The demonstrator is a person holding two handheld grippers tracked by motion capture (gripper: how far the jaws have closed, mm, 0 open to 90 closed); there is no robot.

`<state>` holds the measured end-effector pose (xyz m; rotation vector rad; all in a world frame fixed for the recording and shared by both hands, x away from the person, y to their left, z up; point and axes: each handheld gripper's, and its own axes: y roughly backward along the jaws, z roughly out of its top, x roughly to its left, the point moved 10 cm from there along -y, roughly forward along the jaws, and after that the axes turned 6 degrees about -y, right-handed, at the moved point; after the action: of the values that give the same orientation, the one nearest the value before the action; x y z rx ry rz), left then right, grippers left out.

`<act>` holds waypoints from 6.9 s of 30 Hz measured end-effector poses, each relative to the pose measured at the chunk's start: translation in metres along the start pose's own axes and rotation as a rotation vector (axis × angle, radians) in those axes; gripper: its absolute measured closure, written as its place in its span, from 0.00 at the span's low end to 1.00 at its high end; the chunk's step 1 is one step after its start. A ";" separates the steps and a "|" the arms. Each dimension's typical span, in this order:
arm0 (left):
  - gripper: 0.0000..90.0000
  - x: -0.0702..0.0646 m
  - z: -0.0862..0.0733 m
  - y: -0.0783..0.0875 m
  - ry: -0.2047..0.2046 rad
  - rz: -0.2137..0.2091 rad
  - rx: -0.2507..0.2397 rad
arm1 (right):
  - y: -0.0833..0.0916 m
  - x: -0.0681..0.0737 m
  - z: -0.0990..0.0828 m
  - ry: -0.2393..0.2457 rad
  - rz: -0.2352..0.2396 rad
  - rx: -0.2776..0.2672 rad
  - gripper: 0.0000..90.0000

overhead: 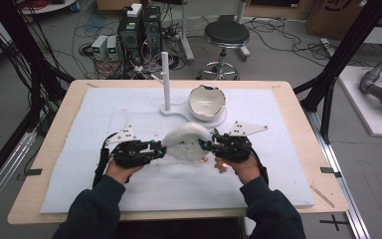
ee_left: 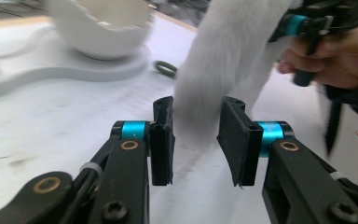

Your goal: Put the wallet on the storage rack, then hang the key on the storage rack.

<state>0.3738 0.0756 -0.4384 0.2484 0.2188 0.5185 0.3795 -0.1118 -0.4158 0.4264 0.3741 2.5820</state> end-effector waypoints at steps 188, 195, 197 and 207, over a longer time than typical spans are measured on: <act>0.29 0.078 -0.017 0.076 0.126 0.310 -0.076 | -0.066 -0.035 0.092 0.156 -0.381 0.014 0.83; 0.29 0.078 -0.017 0.076 0.129 0.309 -0.078 | -0.090 -0.035 0.114 0.191 -0.432 0.008 0.83; 0.29 0.078 -0.017 0.076 0.129 0.306 -0.080 | -0.097 -0.038 0.116 0.204 -0.453 0.028 0.83; 0.29 0.081 -0.018 0.078 0.133 0.315 -0.082 | -0.126 -0.058 0.100 0.222 -0.515 0.144 0.82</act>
<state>0.4012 0.1860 -0.4445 0.1688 0.2893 0.8559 0.5176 -0.0176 -0.3804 0.0721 0.6562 2.1064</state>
